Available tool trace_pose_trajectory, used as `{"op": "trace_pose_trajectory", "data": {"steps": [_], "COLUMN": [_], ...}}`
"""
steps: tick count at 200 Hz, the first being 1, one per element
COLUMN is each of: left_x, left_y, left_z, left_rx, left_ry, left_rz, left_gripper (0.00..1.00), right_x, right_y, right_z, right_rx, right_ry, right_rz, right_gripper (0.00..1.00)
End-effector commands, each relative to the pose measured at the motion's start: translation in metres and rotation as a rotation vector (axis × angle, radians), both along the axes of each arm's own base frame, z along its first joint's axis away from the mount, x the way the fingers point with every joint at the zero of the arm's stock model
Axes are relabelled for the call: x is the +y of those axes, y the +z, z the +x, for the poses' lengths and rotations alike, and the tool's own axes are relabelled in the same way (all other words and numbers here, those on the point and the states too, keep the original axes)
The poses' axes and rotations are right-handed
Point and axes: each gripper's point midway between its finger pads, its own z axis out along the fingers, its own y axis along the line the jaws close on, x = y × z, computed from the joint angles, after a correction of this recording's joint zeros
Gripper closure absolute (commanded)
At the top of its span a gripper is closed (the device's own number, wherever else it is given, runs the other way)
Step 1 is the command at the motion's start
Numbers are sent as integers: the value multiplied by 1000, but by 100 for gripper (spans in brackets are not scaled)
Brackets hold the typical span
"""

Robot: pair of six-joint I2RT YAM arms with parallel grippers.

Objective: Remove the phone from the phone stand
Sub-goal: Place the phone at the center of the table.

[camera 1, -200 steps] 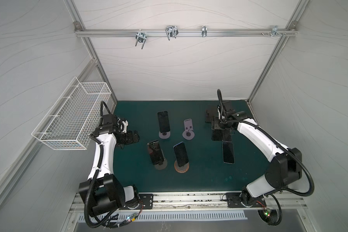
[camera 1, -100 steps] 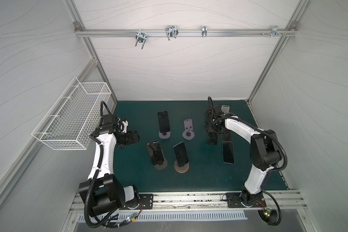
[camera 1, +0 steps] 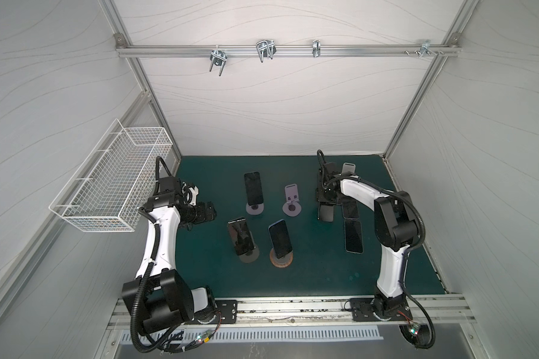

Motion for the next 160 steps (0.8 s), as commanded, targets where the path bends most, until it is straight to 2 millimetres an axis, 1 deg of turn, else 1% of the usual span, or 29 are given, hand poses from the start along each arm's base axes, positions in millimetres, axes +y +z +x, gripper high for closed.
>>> {"op": "trace_pose_trajectory", "data": {"steps": [1,98,131,160], "left_x": [-1,0,-2,-1], "left_y": [10,10,11,14], "left_z": [-2,-4,-4,-5], "left_rx": [-24,-31,-32,-36], "left_ry": [-16,-15,-16,-14], "left_rz": [5,18,9,15], "left_gripper": [1,1,1,1], "right_x": [-7,-8,-8,-7], "right_y": [-16,-45,-48,-46], "right_z": [7,0,-3,-4], "right_rx": [17,81,91,89], "right_ry": [-22,-14,-7,-1], "right_rz": [-14,-23,-20,-18], "right_gripper": [33,28,26,23]}}
